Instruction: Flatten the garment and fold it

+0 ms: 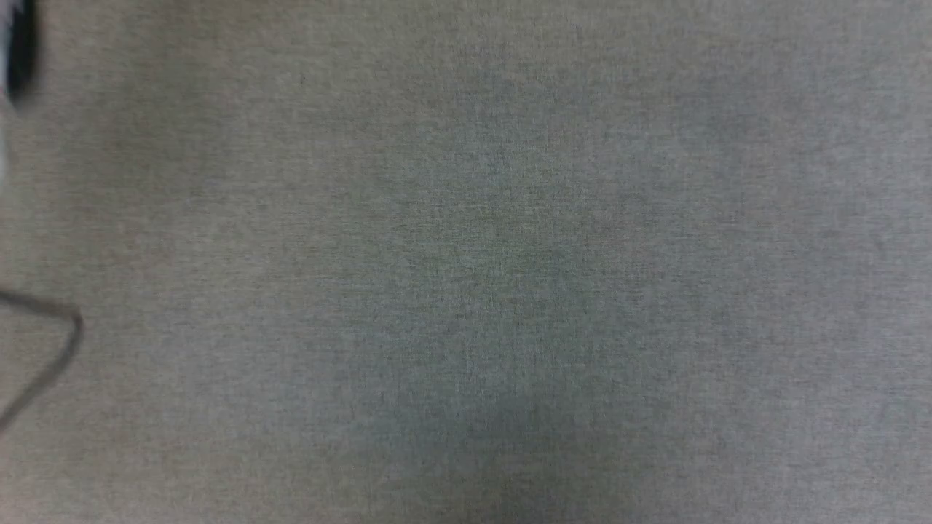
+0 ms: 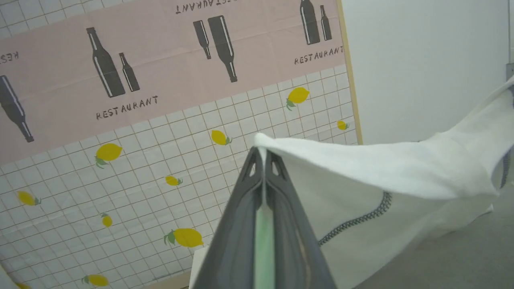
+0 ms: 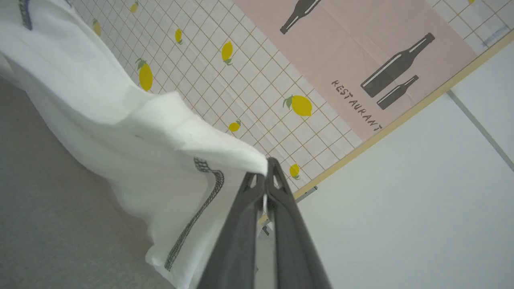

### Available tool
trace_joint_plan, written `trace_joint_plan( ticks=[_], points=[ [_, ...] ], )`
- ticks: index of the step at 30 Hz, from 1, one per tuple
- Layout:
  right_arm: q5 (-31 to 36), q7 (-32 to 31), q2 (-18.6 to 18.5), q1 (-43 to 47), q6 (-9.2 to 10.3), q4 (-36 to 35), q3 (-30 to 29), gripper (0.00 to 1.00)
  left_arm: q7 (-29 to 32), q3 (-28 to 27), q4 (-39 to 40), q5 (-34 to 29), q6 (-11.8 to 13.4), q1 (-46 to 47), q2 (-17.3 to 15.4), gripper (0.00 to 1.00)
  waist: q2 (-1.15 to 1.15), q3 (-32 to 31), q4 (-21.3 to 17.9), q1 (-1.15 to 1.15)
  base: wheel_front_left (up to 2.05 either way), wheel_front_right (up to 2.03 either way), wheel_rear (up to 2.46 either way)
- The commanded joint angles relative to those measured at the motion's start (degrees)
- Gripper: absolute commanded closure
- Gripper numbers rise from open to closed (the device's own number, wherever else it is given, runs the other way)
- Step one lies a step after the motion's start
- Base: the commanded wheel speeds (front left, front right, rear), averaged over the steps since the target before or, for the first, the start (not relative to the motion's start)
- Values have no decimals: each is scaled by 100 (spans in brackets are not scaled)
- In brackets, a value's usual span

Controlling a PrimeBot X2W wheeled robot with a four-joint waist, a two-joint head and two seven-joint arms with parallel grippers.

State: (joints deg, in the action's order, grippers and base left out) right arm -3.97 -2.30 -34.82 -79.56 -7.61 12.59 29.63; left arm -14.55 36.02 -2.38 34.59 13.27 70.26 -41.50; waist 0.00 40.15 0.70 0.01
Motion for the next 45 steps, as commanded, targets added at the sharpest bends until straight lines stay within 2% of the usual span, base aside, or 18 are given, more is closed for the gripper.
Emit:
trace_joint_plan(
  ticks=[1,6,13,18,24,36,45],
  points=[
    [-67,-128,-53,509,12,-388,-194,100,-39,72,270,-27,59,-421,-139,100,0,-345,10,-1,0,0,0],
    [-120,-647,-28,2402,12,-1803,-1024,100,51,330,1196,147,476,-1766,-399,100,0,-798,47,-1,0,0,0],
    [3,-1022,610,4975,12,-3084,-2005,100,240,823,1946,336,1090,-3429,-680,100,0,-1348,16,-1,0,0,0],
    [47,-1106,1057,6354,12,-3472,-2285,100,542,1335,1979,512,994,-4135,-800,100,0,-1638,-13,-1,0,0,0],
    [-65,-1286,1260,7392,12,-3499,-2366,100,1201,1913,1994,708,768,-4538,-860,100,0,-1939,-41,-1,0,0,0],
    [-488,-2258,1322,9134,12,-3148,-2482,100,2152,2576,1812,1658,626,-5527,-954,100,0,-2484,-81,-1,0,0,0],
    [-855,-2821,1192,9847,12,-2881,-2131,100,2299,2884,1451,1965,314,-5870,-794,100,0,-2707,-105,-1,0,0,0]
  ],
)
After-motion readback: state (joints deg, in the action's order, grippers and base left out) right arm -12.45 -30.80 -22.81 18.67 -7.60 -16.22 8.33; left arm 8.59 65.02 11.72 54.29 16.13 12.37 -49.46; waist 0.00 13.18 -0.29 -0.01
